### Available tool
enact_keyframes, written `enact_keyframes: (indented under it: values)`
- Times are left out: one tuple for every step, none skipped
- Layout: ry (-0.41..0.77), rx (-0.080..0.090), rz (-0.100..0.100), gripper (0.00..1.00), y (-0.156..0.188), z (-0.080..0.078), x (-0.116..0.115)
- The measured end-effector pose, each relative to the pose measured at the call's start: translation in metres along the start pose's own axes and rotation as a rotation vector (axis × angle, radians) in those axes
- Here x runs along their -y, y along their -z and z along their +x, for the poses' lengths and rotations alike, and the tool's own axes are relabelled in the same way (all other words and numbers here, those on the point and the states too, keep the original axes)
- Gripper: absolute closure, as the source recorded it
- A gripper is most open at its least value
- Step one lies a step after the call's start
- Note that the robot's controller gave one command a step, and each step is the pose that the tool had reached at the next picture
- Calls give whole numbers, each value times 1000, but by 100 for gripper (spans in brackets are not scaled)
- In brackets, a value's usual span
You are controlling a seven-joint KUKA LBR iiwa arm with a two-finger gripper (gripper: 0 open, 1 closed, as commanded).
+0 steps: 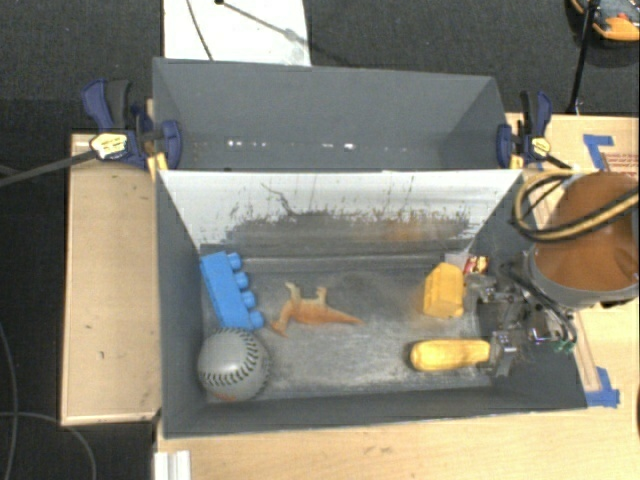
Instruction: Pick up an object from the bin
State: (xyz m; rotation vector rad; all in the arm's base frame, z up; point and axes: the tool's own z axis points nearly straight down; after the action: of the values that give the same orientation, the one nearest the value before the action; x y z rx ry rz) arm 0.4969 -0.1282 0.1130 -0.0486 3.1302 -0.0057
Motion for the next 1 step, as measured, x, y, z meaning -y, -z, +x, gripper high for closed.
enact_keyframes:
  values:
    - [-134,-10,-3,100,-31,5,-34]
